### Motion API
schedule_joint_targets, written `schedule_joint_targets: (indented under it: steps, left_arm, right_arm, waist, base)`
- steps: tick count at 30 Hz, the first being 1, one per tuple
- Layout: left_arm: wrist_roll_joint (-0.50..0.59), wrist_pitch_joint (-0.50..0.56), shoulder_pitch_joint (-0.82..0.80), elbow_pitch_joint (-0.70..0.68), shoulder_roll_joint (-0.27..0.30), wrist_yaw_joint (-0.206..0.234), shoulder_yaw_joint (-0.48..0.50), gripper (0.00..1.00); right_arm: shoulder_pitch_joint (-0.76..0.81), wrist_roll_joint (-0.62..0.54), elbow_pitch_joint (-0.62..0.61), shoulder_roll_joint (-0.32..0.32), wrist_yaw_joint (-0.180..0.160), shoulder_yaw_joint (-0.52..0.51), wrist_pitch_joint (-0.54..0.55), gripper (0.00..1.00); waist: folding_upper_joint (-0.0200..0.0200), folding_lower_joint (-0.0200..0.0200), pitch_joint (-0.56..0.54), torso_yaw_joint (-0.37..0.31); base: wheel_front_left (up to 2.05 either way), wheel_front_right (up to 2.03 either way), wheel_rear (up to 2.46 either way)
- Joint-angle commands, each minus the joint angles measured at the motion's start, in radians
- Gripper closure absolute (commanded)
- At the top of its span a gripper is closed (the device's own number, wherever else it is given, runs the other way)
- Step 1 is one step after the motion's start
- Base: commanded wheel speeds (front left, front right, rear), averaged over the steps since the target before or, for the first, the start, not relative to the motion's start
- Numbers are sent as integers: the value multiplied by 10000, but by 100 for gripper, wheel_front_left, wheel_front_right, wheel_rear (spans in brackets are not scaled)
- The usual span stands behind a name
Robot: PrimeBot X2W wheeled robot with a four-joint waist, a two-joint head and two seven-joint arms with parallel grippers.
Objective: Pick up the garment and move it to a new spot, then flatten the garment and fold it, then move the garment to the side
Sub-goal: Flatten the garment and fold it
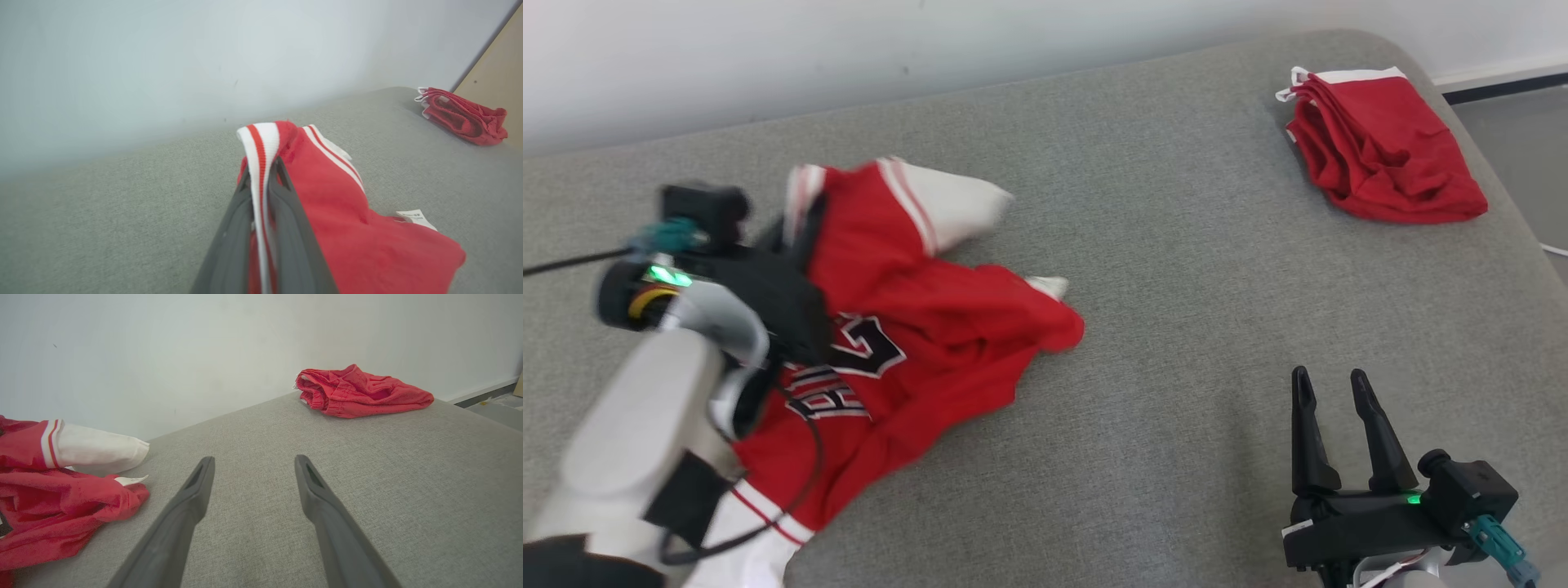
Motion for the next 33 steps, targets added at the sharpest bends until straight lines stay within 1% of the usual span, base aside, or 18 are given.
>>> schedule_joint_targets:
  steps: [1,3,8,10,12,13,14,15,20,25,29,33]
  left_arm:
    - [-106,-166,-209,-18,303,-2,211,100]
    - [-430,-256,-276,83,518,3,532,100]
    - [-345,-624,-238,526,1414,57,893,100]
    - [-182,-959,-219,709,1669,149,958,100]
    - [-168,-1252,-175,927,1773,180,1038,100]
    - [-117,-1384,-172,1017,1838,189,1051,81]
    - [-76,-1511,-173,1103,1862,198,1041,55]
    - [-67,-1605,-174,1199,1871,214,1014,0]
    - [135,-2286,-373,1394,1744,222,927,0]
    - [262,-2744,-433,1290,1782,299,973,0]
    - [383,-3031,-234,876,1781,394,1094,0]
    - [516,-3133,227,149,1782,572,1281,0]
  right_arm:
    - [-76,-83,17,37,-27,53,-1,0]
    - [-136,-79,12,37,-27,79,-1,0]
    - [-255,24,34,34,-27,164,-1,0]
    - [-274,36,48,36,-27,167,-1,0]
    - [-308,58,52,35,-27,134,-1,0]
    - [-326,76,51,36,-27,131,-1,0]
    - [-339,79,50,38,-27,122,-1,0]
    - [-340,79,50,38,-27,118,-1,0]
    - [-316,69,77,36,-27,84,-1,0]
    - [-254,-37,81,36,-27,41,-1,0]
    - [-146,-102,72,35,-27,9,1,0]
    - [-48,-126,94,35,-27,-19,-1,0]
  waist:
    - [-1,1,11,73]
    - [-1,1,80,69]
    - [-1,1,322,-149]
    - [-1,1,411,-250]
    - [-1,1,494,-325]
    - [-1,1,548,-357]
    - [-1,1,578,-369]
    - [-1,1,606,-375]
    - [-1,1,579,-283]
    - [-1,1,372,-81]
    - [-1,1,115,215]
    - [-1,1,-135,550]
  base:
    - [0,0,0]
    - [0,0,0]
    - [0,0,0]
    - [0,0,0]
    - [0,0,0]
    - [0,0,0]
    - [0,0,0]
    - [0,0,0]
    - [0,0,0]
    - [0,0,0]
    - [0,0,0]
    - [0,0,0]
